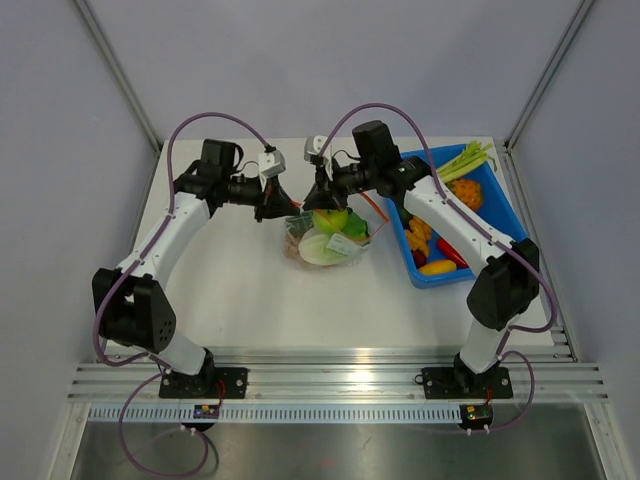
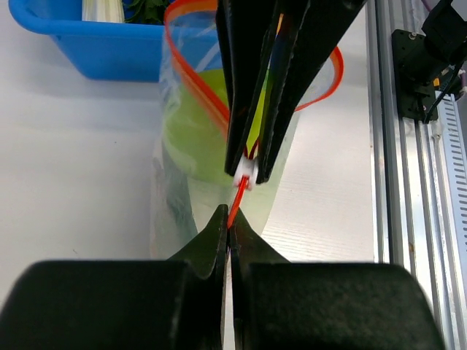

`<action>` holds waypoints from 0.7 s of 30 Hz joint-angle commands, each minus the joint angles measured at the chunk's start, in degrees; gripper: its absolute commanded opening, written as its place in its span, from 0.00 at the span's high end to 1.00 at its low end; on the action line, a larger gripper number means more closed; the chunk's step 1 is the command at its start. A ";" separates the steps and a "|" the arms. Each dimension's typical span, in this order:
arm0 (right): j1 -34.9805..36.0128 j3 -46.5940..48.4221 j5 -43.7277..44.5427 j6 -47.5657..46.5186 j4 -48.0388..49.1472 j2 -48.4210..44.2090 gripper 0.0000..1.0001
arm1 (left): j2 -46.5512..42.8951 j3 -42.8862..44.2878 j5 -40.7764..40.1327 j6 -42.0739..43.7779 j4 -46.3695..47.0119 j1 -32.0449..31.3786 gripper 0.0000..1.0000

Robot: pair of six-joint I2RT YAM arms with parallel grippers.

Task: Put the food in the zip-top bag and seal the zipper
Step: Zip the zipper food storage bag at the center of the board.

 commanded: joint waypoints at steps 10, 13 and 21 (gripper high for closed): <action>-2.01 -5.94 4.19 4.21 0.95 -8.63 1.00 | -5.65 -3.98 -3.19 -6.90 13.19 5.61 1.00; -2.53 -8.05 5.15 4.92 1.39 -10.30 1.00 | -6.00 -4.78 -4.15 -9.10 15.66 6.84 1.00; -3.32 -12.89 7.35 6.06 2.54 -15.40 1.00 | -6.35 -6.71 -6.17 -14.46 21.90 8.07 1.00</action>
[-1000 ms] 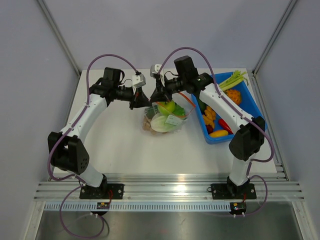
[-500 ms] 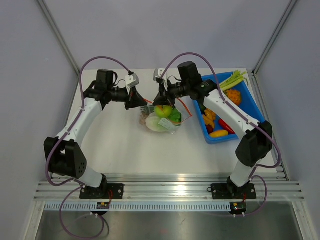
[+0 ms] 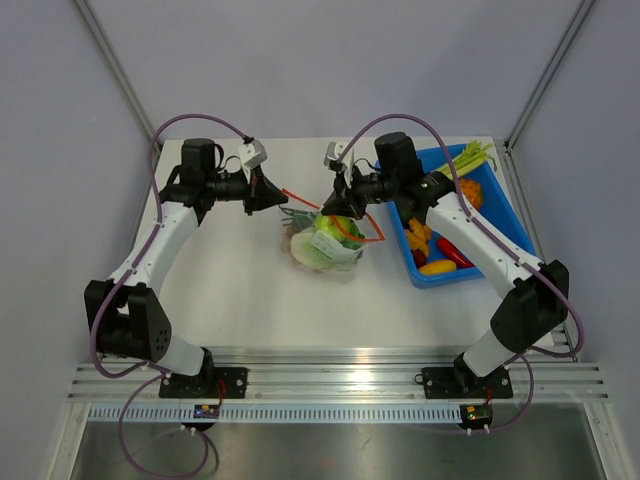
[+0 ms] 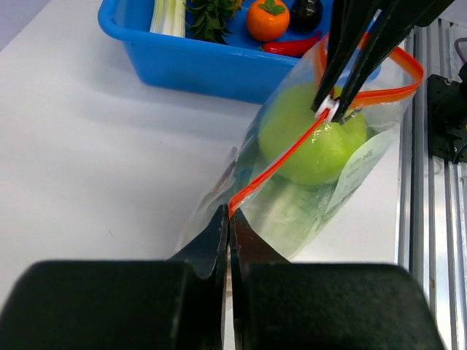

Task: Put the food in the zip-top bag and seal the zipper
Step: Zip the zipper food storage bag at the center of the board.

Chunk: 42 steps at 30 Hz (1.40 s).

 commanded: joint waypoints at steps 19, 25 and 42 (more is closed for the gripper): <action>-3.51 -6.76 4.16 2.90 -1.16 -11.88 1.00 | -1.76 -1.65 -4.96 -9.20 15.56 5.64 1.00; -3.51 -5.44 2.93 3.16 -0.99 -10.47 1.00 | -3.86 -1.73 2.61 -11.32 17.68 2.22 0.62; -3.51 -2.72 0.47 3.43 -1.78 -8.98 1.00 | -2.99 1.51 -2.31 -2.45 13.55 -8.15 0.10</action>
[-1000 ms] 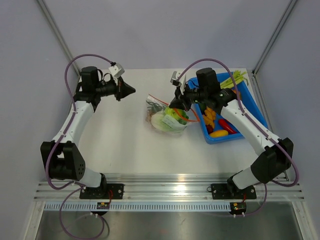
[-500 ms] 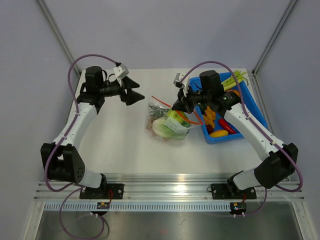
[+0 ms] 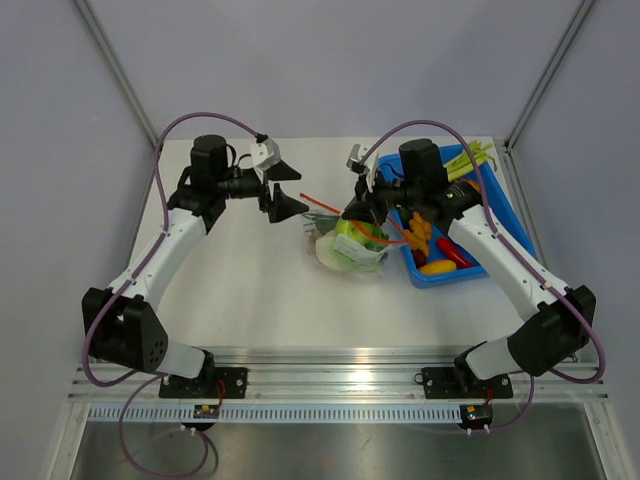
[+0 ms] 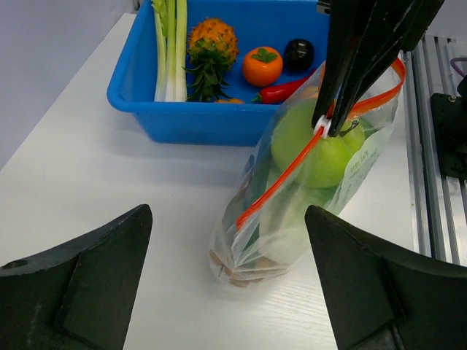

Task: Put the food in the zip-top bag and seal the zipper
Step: Zip the zipper food storage bag at the center of the board.

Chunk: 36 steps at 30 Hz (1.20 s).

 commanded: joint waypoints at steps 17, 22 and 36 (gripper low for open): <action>-0.12 3.86 -3.69 0.70 1.57 -0.08 1.00 | 6.83 11.42 -0.82 13.00 -15.89 -9.77 0.31; -0.04 3.86 -3.78 0.79 2.00 -0.17 1.00 | 7.10 11.68 -0.48 13.52 -16.69 -10.39 0.37; -0.04 2.37 -2.03 2.37 3.85 -1.83 1.00 | 8.77 14.32 -2.84 20.73 -26.36 -10.48 1.00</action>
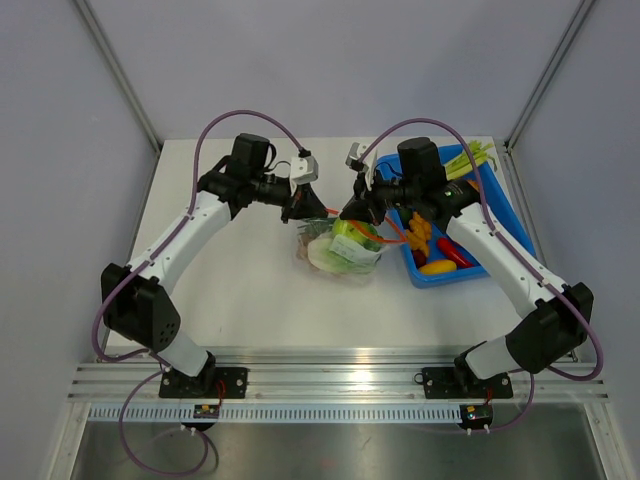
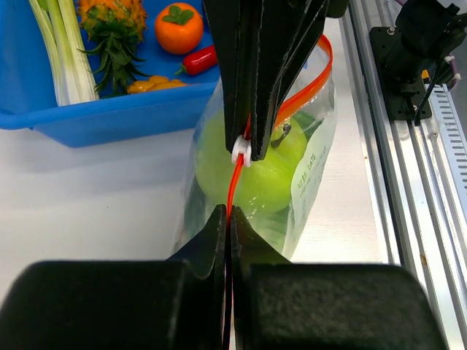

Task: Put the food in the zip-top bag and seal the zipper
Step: Zip the zipper food storage bag at the center of the board.

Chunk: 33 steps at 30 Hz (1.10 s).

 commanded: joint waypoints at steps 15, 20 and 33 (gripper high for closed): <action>-0.12 -1.86 0.91 -0.24 3.21 -5.76 1.00 | -1.71 -1.83 -8.26 -0.53 4.08 5.35 1.00; -0.12 -2.48 1.26 -0.59 2.86 -6.55 1.00 | -1.54 -2.09 -9.05 -1.15 4.96 6.23 1.00; -0.30 -6.78 4.78 -1.82 0.32 -11.91 1.00 | 1.10 -2.62 -10.10 -2.55 6.45 7.11 1.00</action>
